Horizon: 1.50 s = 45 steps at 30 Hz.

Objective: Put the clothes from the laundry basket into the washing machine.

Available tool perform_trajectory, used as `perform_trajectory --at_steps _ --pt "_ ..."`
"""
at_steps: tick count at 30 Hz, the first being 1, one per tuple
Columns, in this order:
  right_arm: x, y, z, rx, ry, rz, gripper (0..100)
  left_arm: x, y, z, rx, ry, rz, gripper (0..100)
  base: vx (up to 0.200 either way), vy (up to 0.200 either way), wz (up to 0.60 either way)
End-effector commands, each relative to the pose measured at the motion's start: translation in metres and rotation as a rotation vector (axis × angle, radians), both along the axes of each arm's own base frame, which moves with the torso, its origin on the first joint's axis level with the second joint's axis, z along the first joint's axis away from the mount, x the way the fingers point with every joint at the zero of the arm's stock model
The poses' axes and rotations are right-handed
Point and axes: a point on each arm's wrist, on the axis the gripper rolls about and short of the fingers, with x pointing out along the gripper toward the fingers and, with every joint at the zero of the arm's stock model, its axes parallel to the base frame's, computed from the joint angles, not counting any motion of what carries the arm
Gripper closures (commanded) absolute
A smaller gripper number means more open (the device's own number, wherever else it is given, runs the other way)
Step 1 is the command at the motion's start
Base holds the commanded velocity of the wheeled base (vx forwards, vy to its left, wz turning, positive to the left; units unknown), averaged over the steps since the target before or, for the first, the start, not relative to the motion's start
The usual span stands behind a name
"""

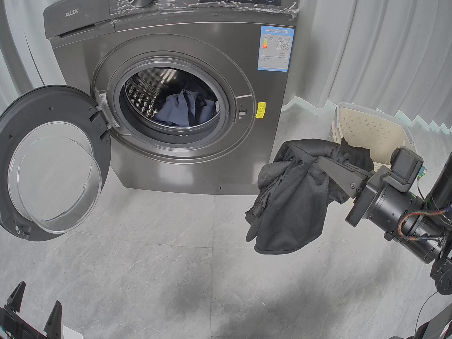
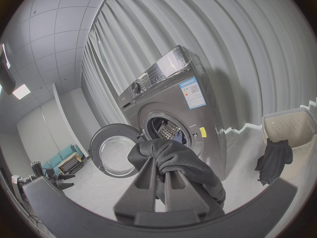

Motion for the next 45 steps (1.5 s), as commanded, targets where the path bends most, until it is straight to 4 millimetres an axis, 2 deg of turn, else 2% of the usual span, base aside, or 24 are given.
perform_trajectory --at_steps 1,12,21,30,39,45 --pt "0.0024 0.0027 -0.0038 -0.01 0.012 0.002 100 0.0 0.0 -0.0049 -0.001 0.002 -0.001 0 0.0 0.2 0.0" --pt "0.0024 0.0022 -0.0034 -0.009 0.011 0.0 100 0.0 0.0 -0.0049 -0.002 0.002 -0.001 0 0.0 0.2 0.0" --pt "0.0021 0.0025 -0.0034 -0.009 0.011 0.002 100 0.0 0.0 -0.0049 -0.001 0.002 -0.001 0 0.0 0.0 0.0" --pt "0.0021 0.0025 -0.0034 -0.01 0.01 0.002 100 0.0 0.0 -0.0049 -0.004 0.002 -0.001 0 0.2 0.0 0.0" --pt "0.0026 0.0024 -0.0038 -0.011 0.011 0.0 100 0.0 0.0 -0.0049 -0.004 0.002 -0.001 0 0.0 0.0 0.0" --pt "0.0024 0.0027 -0.0038 -0.011 0.011 0.002 100 0.0 0.0 -0.0049 -0.004 0.002 -0.001 0 0.0 0.2 0.0"
